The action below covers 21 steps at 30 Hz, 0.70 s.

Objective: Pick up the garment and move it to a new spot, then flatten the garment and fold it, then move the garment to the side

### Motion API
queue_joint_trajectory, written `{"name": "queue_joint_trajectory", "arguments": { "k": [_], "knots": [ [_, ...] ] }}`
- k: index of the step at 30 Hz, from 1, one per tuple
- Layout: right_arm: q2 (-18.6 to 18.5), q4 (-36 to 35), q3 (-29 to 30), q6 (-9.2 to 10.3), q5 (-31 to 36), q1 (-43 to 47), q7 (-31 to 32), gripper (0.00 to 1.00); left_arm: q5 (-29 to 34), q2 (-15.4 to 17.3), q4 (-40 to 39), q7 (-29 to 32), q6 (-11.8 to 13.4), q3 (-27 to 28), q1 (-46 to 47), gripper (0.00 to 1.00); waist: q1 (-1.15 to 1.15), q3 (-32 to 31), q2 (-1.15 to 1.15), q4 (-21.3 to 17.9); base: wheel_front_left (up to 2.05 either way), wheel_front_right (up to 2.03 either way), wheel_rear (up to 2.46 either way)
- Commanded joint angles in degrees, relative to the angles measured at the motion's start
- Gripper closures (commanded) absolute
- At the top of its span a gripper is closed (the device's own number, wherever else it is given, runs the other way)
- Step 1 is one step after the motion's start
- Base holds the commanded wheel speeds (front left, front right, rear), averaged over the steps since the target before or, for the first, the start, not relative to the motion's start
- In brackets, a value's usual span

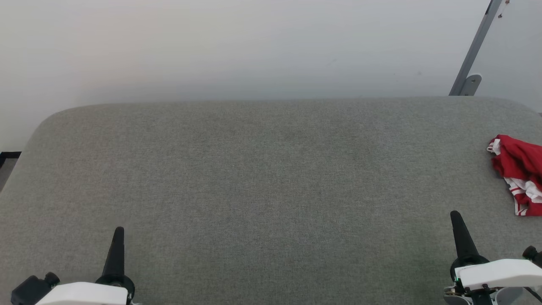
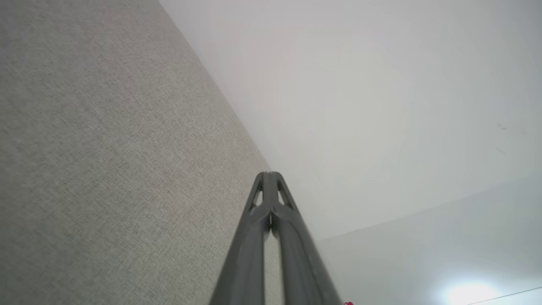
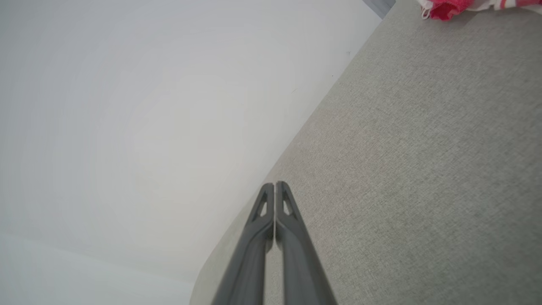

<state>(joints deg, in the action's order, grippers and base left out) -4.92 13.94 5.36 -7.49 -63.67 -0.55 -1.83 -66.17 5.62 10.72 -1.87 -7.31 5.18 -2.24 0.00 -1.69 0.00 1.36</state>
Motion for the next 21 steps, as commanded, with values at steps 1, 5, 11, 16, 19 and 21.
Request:
{"name": "queue_joint_trajectory", "arguments": {
  "k": [1, 5, 11, 16, 19, 21],
  "knots": [
    [0.03, -0.4, 0.14, -0.01, -1.46, -1.16, 0.51, 1.0, -1.45, 0.16, -0.28, 0.46, -0.15, 0.33, 1.63, 1.0, 0.0, 0.04, 0.0, -0.03, 0.0, 0.0, 0.0],
    [0.18, -0.36, 0.24, -0.01, -3.61, -1.66, 1.17, 1.0, -3.51, -0.07, 0.02, 1.07, -0.16, 0.4, 2.13, 1.0, 0.0, 0.15, 0.0, -0.11, 0.0, 0.0, 0.0],
    [0.41, -0.31, 0.36, -0.01, -6.73, -2.12, 2.06, 1.0, -6.3, -0.4, 0.41, 2.03, -0.18, 0.52, 3.03, 1.0, 0.0, 0.32, 0.0, -0.23, 0.0, 0.0, 0.0],
    [0.6, -0.27, 0.47, -0.01, -9.2, -2.67, 2.85, 1.0, -8.47, -0.68, 0.72, 2.76, -0.19, 0.62, 3.76, 1.0, 0.0, 0.46, 0.0, -0.33, 0.0, 0.0, 0.0],
    [0.71, -0.24, 0.53, -0.01, -10.64, -2.89, 3.27, 1.0, -9.86, -0.81, 0.92, 3.18, -0.2, 0.69, 4.07, 1.0, 0.0, 0.54, 0.0, -0.4, 0.0, 0.0, 0.0],
    [0.79, -0.23, 0.57, -0.01, -11.61, -3.04, 3.5, 1.0, -10.81, -0.89, 1.06, 3.49, -0.21, 0.73, 4.27, 1.0, 0.0, 0.6, 0.0, -0.44, 0.0, 0.0, 0.0]
  ]
}}
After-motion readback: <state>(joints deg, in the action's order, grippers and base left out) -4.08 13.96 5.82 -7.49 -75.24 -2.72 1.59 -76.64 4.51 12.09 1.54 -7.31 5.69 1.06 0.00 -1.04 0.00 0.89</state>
